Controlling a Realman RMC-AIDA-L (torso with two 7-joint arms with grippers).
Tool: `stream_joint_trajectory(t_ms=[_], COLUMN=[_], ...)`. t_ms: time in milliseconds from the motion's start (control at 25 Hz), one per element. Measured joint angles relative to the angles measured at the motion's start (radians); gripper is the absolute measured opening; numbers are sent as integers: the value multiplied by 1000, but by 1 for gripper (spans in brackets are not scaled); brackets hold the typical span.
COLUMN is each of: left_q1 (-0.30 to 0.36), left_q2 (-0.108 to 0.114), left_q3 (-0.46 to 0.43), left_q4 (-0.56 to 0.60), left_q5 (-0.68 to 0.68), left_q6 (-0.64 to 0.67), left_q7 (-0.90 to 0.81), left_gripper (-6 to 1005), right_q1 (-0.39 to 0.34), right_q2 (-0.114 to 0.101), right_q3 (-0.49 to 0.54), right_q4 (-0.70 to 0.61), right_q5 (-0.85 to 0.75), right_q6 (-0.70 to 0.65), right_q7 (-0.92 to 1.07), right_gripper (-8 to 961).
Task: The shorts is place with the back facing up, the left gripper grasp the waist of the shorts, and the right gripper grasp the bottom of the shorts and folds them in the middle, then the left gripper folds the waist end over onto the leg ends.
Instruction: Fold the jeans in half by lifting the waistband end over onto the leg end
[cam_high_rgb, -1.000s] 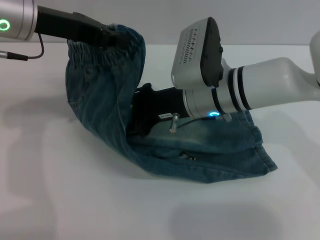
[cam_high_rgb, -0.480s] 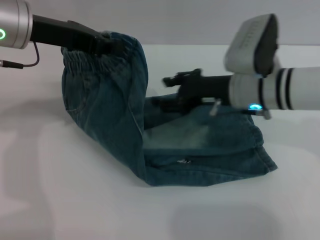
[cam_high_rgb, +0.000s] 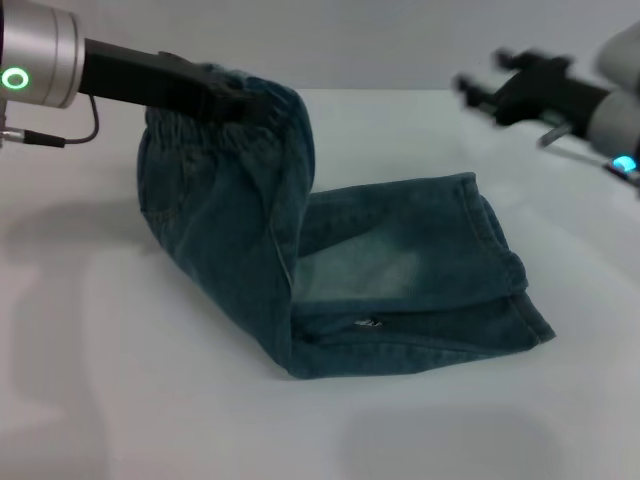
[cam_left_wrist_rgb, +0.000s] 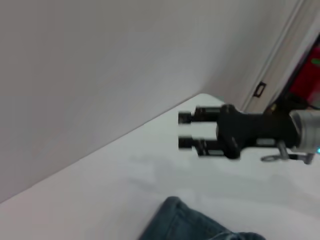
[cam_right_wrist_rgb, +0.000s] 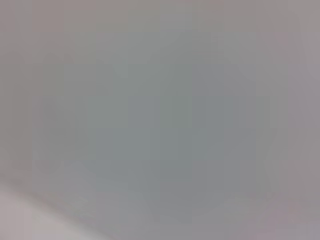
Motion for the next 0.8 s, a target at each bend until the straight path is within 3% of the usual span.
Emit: stream_joint_trajectory(t_ms=[200, 640, 800], left_q1=[0, -20, -25], left_q2=[0, 3, 1], left_q3=[10, 15, 64], left_q4=[17, 86, 83], left_q5=[-45, -147, -161], left_q6=[15, 59, 59], left_q7=[-3, -5, -6], left_gripper=[43, 43, 42], right_q1=[-5, -11, -15], right_q2=[-3, -4, -3], right_q3=[69, 81, 125], right_q4=[12, 47, 51], right_q5=[61, 60, 62], right_q6=[-3, 6, 4], right_q7=[-68, -91, -96], right_gripper=[616, 617, 617])
